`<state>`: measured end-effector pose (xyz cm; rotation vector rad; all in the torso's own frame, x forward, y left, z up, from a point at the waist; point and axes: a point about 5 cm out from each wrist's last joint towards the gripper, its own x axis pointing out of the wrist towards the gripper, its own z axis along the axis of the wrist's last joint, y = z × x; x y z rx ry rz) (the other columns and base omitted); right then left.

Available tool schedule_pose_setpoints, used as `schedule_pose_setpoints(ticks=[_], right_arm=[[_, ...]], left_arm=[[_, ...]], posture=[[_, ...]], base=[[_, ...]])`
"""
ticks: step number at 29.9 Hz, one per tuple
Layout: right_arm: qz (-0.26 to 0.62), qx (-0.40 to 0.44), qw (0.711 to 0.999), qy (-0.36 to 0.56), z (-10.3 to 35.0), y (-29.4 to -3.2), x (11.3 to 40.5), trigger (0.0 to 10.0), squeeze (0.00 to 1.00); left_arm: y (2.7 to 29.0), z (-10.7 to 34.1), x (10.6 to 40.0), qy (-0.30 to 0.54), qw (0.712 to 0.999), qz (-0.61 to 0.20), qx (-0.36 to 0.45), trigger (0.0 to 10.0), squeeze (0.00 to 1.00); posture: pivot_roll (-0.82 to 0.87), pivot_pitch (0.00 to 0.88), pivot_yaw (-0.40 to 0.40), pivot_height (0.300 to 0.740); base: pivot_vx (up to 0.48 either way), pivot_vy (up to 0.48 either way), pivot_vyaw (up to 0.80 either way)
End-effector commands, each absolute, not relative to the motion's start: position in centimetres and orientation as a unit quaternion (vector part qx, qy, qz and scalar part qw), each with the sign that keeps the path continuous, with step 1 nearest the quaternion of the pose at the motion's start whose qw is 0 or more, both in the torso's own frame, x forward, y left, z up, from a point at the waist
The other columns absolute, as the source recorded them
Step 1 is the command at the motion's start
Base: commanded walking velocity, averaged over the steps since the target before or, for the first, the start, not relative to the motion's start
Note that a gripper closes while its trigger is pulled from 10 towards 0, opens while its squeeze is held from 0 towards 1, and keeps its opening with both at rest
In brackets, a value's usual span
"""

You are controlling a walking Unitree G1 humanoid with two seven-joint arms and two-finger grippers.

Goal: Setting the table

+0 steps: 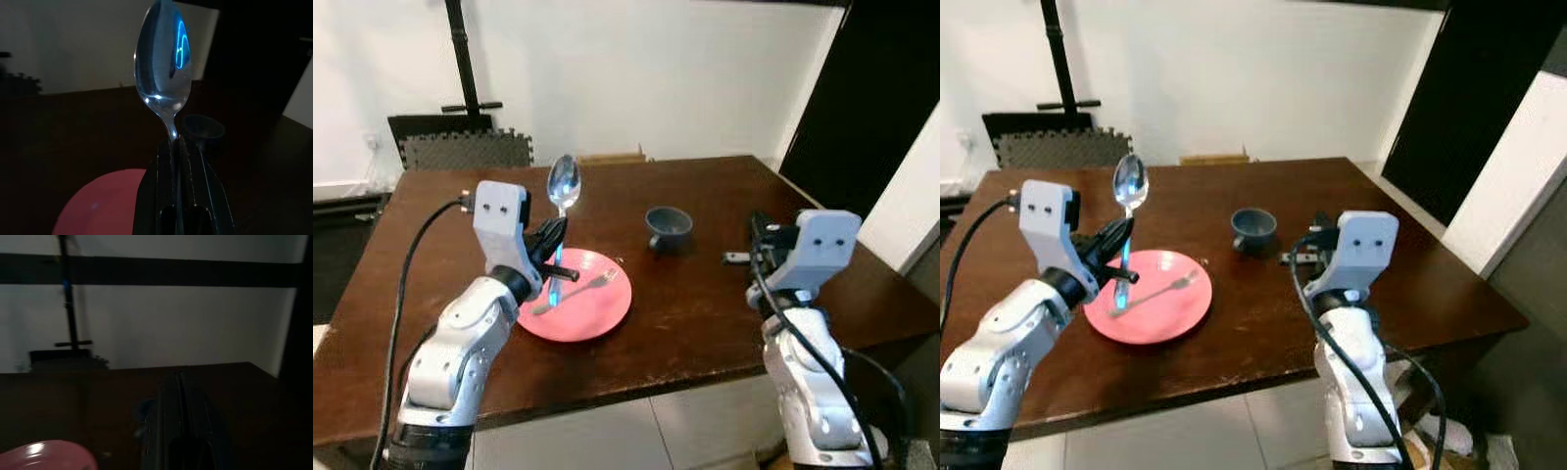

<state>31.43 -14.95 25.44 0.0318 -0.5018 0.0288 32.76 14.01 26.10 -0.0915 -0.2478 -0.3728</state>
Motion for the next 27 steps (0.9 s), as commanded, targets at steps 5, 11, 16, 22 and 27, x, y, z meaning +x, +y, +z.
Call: schedule_pose_setpoints(ticks=[5, 11, 16, 22, 27], right_arm=[[0.006, 0.012, 0.969, -0.247, 25.37, -15.41, 31.38, 10.0, 0.0], [0.006, 0.012, 0.969, -0.247, 25.32, -15.39, 31.31, 10.0, 0.0], [0.007, 0.012, 0.969, -0.247, 25.3, -15.34, 31.3, 10.0, 0.0], [0.007, 0.012, 0.969, -0.248, 25.3, -15.3, 31.35, 10.0, 0.0], [0.008, 0.012, 0.969, -0.248, 25.3, -15.25, 31.34, 10.0, 0.0]], left_arm=[[13.7, 26.03, 32.67, -0.12, 0.974, -0.189, -0.043, 10.0, 0.0], [13.62, 25.99, 32.68, -0.119, 0.974, -0.189, -0.042, 10.0, 0.0], [13.59, 25.98, 32.67, -0.119, 0.974, -0.19, -0.041, 10.0, 0.0], [13.47, 26.04, 32.64, -0.119, 0.973, -0.192, -0.039, 10.0, 0.0], [13.47, 26.04, 32.61, -0.118, 0.973, -0.192, -0.038, 10.0, 0.0]], posture=[[0.04, 0.022, 0.01, 0.74], [0.04, 0.021, 0.01, 0.74], [0.04, 0.02, 0.011, 0.74], [0.04, 0.017, 0.011, 0.74], [0.04, 0.017, 0.012, 0.74]], base=[[-0.306, 0.0, 0.0], [-0.251, 0.0, 0.0], [0.0, 0.0, 0.0], [0.0, 0.0, 0.0], [0.0, 0.0, 0.0]])
